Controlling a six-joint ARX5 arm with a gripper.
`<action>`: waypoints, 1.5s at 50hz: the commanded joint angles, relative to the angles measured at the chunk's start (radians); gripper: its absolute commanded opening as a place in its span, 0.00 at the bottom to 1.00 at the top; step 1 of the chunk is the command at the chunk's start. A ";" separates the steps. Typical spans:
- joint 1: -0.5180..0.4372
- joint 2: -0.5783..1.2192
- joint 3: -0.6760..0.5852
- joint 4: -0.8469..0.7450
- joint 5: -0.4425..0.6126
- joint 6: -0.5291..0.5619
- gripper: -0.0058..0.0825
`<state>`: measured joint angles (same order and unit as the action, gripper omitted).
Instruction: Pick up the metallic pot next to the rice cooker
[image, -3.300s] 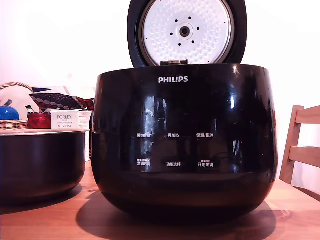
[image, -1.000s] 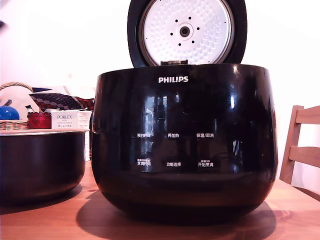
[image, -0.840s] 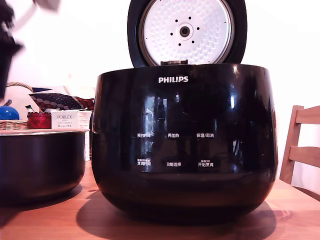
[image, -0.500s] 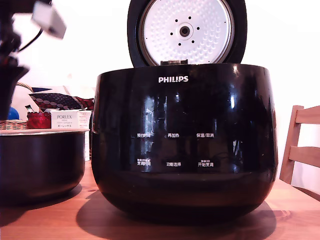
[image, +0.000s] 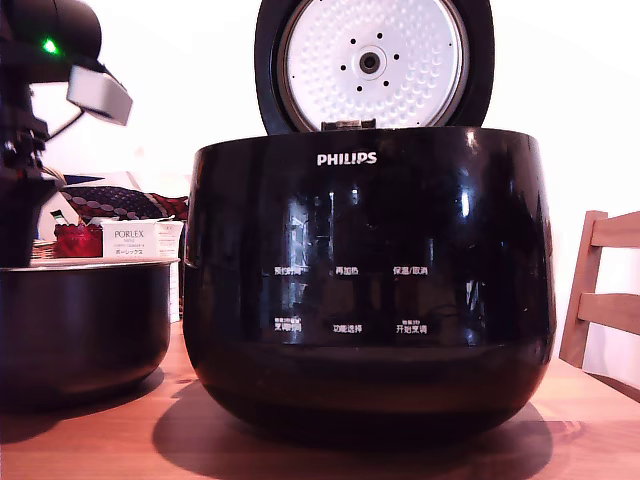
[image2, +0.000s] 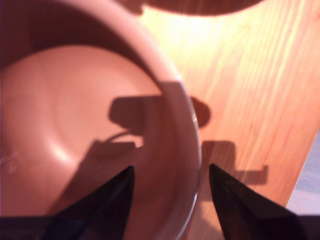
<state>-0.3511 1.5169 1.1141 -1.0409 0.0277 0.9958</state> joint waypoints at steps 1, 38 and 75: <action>-0.002 0.044 -0.020 0.010 0.007 0.008 0.56; -0.018 0.035 -0.019 0.011 -0.004 0.007 0.26; -0.018 -0.075 -0.005 -0.037 -0.063 0.026 0.04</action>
<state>-0.3706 1.4826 1.1137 -1.0702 -0.0357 1.0218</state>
